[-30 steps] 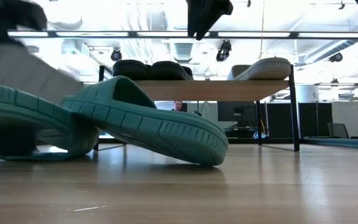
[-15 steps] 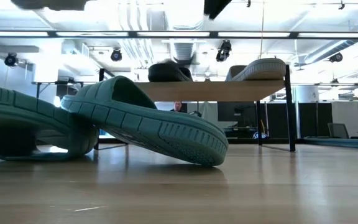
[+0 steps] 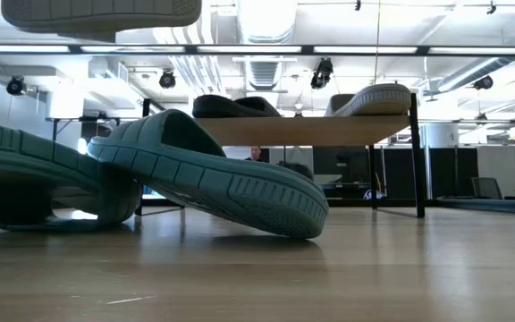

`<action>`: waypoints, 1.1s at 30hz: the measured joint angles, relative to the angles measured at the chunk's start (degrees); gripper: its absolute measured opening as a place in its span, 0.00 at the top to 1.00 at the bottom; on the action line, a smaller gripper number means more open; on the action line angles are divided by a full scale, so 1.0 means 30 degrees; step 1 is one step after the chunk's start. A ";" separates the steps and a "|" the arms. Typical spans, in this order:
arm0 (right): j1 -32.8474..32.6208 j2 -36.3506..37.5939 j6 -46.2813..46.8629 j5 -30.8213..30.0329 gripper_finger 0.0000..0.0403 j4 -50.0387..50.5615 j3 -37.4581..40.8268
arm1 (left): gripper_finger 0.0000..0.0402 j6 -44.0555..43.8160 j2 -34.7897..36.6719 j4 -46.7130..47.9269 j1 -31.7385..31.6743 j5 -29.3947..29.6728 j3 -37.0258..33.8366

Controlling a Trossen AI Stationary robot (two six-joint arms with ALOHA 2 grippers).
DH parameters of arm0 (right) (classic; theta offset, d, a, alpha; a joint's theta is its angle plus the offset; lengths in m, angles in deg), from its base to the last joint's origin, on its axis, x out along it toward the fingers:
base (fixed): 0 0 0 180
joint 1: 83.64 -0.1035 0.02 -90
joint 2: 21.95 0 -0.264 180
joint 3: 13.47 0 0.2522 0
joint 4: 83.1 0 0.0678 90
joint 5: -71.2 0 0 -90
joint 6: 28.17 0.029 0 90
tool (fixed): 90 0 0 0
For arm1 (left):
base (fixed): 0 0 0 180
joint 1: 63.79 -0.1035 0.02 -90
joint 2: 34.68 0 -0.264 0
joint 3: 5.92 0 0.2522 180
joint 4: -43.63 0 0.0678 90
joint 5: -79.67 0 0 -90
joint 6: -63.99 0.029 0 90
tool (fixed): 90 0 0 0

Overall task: Pick and place slides into the shelf
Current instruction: Put the gray slide on the shelf

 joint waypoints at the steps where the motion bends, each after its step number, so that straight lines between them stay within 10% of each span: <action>1: -0.0004 -0.0038 -0.0002 -0.0032 0.77 0.0090 0.0000 | 0.97 0.0004 -0.0064 -0.0061 0.0000 0.0007 -0.0019; 15: 0.0266 -0.0228 -0.0569 0.2571 0.77 -0.0306 0.1452 | 0.97 0.1372 -0.0255 -0.2960 0.0000 0.0102 -0.0174; 22: 0.0237 -0.0284 -0.2198 0.4953 0.77 -0.2311 0.1953 | 0.97 0.6879 -0.1859 -0.4741 -0.0007 0.0296 -0.0965; 29: 0.0185 -0.0182 -0.1647 0.4821 0.77 -0.0949 0.1478 | 0.97 1.5600 -0.5468 -1.0011 -0.0161 0.6285 -0.2711; 33: -0.0034 -0.0163 -0.1586 0.4820 0.77 -0.0883 0.1244 | 0.96 2.0457 -0.6810 -1.4806 -0.0920 0.6582 -0.2937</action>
